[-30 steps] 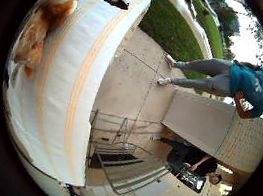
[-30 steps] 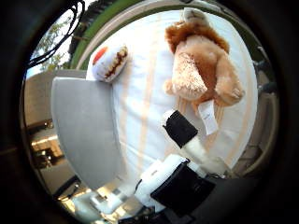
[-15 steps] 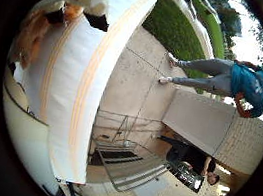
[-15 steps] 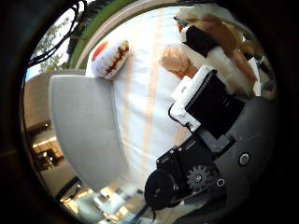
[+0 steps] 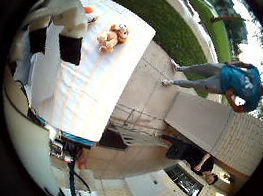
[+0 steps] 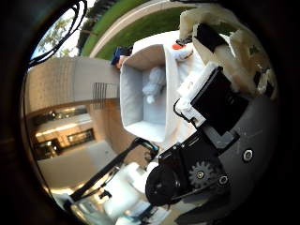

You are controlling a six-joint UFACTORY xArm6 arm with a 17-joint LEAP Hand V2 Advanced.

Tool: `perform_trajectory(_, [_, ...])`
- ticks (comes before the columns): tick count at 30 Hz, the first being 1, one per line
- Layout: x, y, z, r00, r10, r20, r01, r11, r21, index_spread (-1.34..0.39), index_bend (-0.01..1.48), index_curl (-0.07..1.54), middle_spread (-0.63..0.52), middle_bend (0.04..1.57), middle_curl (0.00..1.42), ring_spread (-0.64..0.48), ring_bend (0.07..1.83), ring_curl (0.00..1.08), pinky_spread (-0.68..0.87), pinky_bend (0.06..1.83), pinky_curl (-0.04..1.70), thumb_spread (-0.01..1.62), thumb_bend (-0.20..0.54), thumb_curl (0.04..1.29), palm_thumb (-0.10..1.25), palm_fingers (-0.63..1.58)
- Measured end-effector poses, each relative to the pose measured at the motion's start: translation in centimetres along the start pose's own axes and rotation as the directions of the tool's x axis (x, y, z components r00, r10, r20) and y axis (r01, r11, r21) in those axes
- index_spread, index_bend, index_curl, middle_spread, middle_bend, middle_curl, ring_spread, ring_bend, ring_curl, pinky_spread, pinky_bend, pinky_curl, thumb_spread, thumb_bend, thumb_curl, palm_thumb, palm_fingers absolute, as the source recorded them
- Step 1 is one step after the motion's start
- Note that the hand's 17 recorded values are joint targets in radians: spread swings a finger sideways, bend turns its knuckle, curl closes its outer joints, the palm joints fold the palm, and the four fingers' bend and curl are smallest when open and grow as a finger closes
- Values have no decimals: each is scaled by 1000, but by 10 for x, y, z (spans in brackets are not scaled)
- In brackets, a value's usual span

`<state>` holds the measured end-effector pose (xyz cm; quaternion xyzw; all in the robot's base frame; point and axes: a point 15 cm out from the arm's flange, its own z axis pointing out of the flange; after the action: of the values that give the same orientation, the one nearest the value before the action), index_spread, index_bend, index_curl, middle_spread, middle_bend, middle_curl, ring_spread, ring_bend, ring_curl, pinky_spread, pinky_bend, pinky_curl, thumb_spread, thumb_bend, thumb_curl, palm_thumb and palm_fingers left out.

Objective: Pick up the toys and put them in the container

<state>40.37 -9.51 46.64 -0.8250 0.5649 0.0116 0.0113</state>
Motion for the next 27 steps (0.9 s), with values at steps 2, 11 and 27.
perform_trajectory(2, [-5, -4, -6, 1000, -14, -14, 15, 1000, 22, -604, 793, 767, -141, 1266, 888, -58, 1484, 719, 191, 1523, 740, 1173, 22, 632, 920, 943])
perform_trajectory(11, [87, -58, 64, 986, -143, -86, 145, 989, 23, -426, 550, 712, -94, 737, 647, 82, 1086, 565, 261, 1085, 645, 1128, -39, 550, 763, -211])
perform_trajectory(27, [173, -114, 182, 858, -394, -331, 281, 898, -340, -398, 116, 329, 11, 175, 362, 228, 408, 285, 361, 488, 314, 1067, -30, 411, 757, -89])
